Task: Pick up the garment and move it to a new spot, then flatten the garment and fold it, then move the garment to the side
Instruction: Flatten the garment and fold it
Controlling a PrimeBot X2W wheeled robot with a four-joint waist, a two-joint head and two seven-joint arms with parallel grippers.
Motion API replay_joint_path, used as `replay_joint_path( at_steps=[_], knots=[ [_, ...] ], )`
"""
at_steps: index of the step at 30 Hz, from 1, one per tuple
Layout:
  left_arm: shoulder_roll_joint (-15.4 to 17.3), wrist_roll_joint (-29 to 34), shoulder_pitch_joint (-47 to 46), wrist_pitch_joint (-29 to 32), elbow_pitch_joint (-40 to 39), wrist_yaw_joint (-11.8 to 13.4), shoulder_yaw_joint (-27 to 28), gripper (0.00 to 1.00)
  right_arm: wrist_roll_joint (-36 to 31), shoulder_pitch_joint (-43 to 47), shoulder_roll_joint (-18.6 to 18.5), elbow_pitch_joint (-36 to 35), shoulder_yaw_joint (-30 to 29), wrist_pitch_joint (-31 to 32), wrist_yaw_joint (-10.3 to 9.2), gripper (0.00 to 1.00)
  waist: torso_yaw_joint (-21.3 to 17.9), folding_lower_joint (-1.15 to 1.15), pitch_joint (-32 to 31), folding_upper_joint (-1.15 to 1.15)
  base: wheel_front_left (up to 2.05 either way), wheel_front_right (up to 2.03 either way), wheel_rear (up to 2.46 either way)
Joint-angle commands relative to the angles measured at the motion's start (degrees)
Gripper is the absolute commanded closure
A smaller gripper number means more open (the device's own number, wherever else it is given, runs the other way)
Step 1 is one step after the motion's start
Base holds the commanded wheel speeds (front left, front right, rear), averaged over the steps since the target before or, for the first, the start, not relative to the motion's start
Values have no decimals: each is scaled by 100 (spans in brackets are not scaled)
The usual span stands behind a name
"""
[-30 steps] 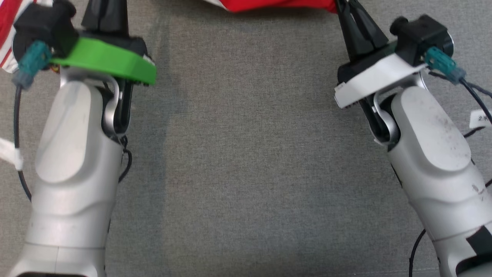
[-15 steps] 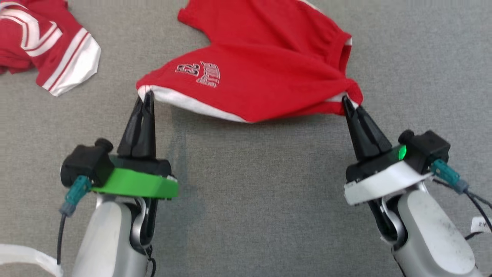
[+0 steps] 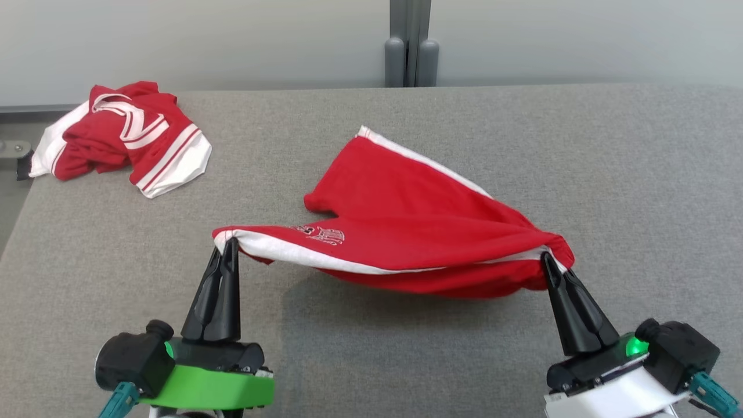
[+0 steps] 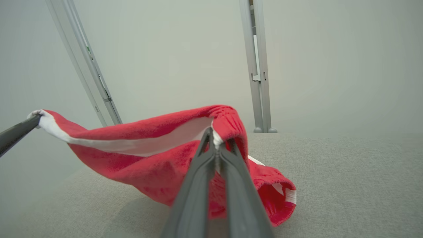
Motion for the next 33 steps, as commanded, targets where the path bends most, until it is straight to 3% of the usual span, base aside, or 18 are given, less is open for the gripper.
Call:
replay_joint_path(
  at_steps=[1,7,16,24,33],
  knots=[
    [67,23,170,46,-152,44,6,100,-68,200,-60,-142,-38,-15,-5,100,31,0,-225,0,0,0,0],
    [152,-76,509,511,-488,116,-70,100,136,634,-250,-320,231,266,-5,100,-49,0,-104,0,0,0,0],
    [293,-212,38,681,293,53,17,100,577,347,-50,620,445,141,-3,100,-242,0,245,0,0,0,0],
    [482,-131,-1574,871,1476,-125,-223,100,625,-297,195,1318,260,21,-3,100,-479,0,828,0,0,0,0],
    [619,-175,-3639,1250,3395,-239,-694,100,538,-1081,481,1804,192,-15,-3,100,-922,0,1564,0,0,0,0]
  ],
)
